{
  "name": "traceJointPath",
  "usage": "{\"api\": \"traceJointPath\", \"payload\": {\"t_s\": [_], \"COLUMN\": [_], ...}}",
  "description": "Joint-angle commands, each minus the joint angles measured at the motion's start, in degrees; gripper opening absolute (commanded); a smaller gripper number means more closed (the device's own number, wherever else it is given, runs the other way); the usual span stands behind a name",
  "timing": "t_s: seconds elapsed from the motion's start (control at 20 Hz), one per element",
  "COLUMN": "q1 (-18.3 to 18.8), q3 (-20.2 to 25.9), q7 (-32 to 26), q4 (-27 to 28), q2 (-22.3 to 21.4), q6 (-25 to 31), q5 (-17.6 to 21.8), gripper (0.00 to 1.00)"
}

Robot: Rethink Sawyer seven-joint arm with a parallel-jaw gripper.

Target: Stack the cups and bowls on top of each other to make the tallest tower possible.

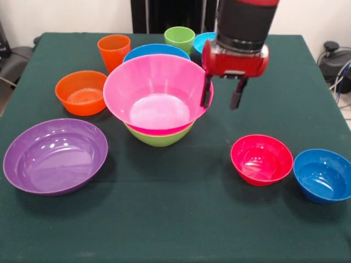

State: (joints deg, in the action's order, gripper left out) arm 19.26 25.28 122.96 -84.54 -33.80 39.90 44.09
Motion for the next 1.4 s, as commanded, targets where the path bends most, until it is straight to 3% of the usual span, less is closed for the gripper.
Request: {"api": "traceJointPath", "payload": {"t_s": [0.05, 0.35, 0.8, 0.9, 1.15, 1.4], "q1": [3.16, 2.76, -0.11, -0.18, 4.49, 2.42], "q3": [-2.96, -3.22, -7.26, -7.86, -3.89, -5.48], "q7": [2.74, 2.48, 4.80, 4.89, 0.35, 0.27], "q4": [5.95, 7.78, 9.13, 8.97, 3.36, 2.64], "q2": [6.77, 9.30, 10.22, 10.68, 9.44, 6.18], "q6": [-1.79, -2.10, -6.16, -7.23, -8.73, -7.20], "q5": [-1.06, -1.35, 2.51, 2.20, -2.86, -2.87], "gripper": [1.00, 1.00, 1.00, 1.00, 1.00, 1.00]}}
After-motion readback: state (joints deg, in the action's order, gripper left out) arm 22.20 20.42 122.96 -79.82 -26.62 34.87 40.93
